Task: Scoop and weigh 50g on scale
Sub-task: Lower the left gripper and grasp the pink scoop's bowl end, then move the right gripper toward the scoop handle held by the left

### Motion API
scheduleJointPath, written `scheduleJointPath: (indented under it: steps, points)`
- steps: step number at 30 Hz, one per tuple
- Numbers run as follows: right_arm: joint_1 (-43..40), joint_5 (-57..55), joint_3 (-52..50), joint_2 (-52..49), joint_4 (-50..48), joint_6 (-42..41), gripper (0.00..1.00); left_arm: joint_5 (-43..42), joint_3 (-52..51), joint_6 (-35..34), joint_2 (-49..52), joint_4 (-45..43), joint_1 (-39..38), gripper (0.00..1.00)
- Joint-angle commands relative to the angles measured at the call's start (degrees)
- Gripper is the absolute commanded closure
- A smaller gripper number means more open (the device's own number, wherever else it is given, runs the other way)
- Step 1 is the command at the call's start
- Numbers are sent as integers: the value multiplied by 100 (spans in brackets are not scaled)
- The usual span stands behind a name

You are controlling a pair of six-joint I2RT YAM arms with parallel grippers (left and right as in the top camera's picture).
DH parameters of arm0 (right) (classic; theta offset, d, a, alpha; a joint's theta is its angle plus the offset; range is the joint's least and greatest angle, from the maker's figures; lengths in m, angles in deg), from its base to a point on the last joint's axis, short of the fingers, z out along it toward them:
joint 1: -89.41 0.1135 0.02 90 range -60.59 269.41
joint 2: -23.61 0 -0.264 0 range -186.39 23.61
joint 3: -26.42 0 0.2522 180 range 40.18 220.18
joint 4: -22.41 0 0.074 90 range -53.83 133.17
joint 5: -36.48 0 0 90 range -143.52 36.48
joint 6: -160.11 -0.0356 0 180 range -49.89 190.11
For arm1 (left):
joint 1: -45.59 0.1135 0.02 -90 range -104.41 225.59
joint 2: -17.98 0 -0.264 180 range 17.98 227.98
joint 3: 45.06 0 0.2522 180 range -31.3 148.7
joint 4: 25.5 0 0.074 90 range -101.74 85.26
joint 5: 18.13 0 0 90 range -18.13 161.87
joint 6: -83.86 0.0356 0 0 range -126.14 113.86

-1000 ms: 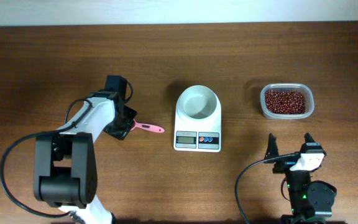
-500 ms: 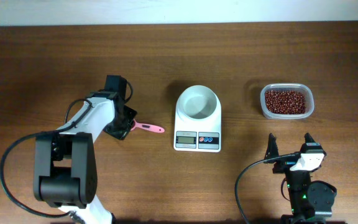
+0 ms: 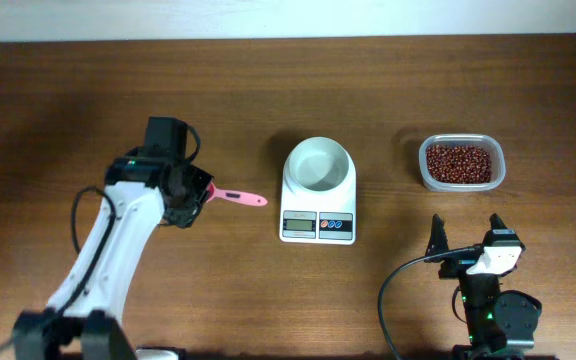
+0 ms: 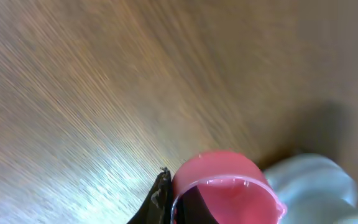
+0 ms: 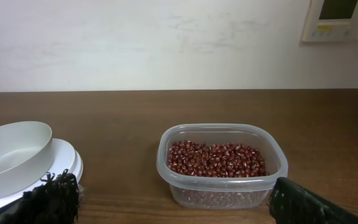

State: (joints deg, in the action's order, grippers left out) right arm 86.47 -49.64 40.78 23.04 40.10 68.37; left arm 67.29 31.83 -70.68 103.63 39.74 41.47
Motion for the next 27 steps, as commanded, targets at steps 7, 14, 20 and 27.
scheduleJointPath:
  steps: [7,14,20,27]
  points:
    - [31,-55,-28,33,39,-61,1,-361,-20,-15,-918,26,-24,100]
    - [31,-55,-28,33,39,-61,1,-361,-20,-17,-929,-42,-24,100]
    - [31,1143,-28,33,-116,-81,1,-363,-20,-20,-929,-39,-24,100]
    - [31,1794,-28,33,-170,-6916,1,-365,-20,-186,-929,-37,-24,100]
